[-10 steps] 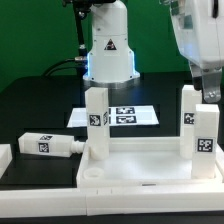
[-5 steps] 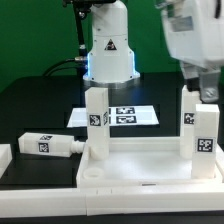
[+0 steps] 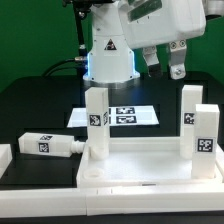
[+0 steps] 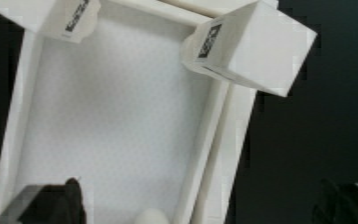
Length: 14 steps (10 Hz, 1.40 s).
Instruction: Assemble desk
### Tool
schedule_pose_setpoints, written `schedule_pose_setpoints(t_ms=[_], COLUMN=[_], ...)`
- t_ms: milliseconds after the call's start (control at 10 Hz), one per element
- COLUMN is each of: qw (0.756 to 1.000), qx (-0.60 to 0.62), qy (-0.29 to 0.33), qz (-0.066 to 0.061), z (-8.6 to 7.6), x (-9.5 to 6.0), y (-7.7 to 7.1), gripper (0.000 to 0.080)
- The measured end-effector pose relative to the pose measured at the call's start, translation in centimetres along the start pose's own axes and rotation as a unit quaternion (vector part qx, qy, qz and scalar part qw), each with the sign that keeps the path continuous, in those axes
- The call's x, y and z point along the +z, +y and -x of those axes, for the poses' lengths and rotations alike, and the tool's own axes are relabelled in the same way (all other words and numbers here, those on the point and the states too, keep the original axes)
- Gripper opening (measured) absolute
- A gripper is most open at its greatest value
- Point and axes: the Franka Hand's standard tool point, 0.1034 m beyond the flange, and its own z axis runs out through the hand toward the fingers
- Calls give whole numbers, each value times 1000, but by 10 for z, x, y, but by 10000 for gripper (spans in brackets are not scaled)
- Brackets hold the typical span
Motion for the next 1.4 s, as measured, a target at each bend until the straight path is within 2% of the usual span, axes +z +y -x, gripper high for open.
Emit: schedule_pose_setpoints(t_ms=[100, 200, 300, 400, 500, 900, 1000, 1300, 1400], qw=[1000, 1000, 999, 999, 998, 998, 998, 998, 998], qx=[1, 17, 23, 35, 60, 60, 49, 45, 49], qy=[0, -6, -10, -16, -19, -17, -25, -31, -31], qz=[-1, -18, -25, -28, -26, -25, -28, -20, -12], z=[-2, -22, -43, -67, -89, -92, -101, -150, -154], x=[-1, -6, -14, -23, -26, -24, -18, -12, -3], y=[1, 8, 22, 35, 46, 48, 58, 94, 102], gripper=[649, 649, 649, 649, 649, 649, 649, 649, 649])
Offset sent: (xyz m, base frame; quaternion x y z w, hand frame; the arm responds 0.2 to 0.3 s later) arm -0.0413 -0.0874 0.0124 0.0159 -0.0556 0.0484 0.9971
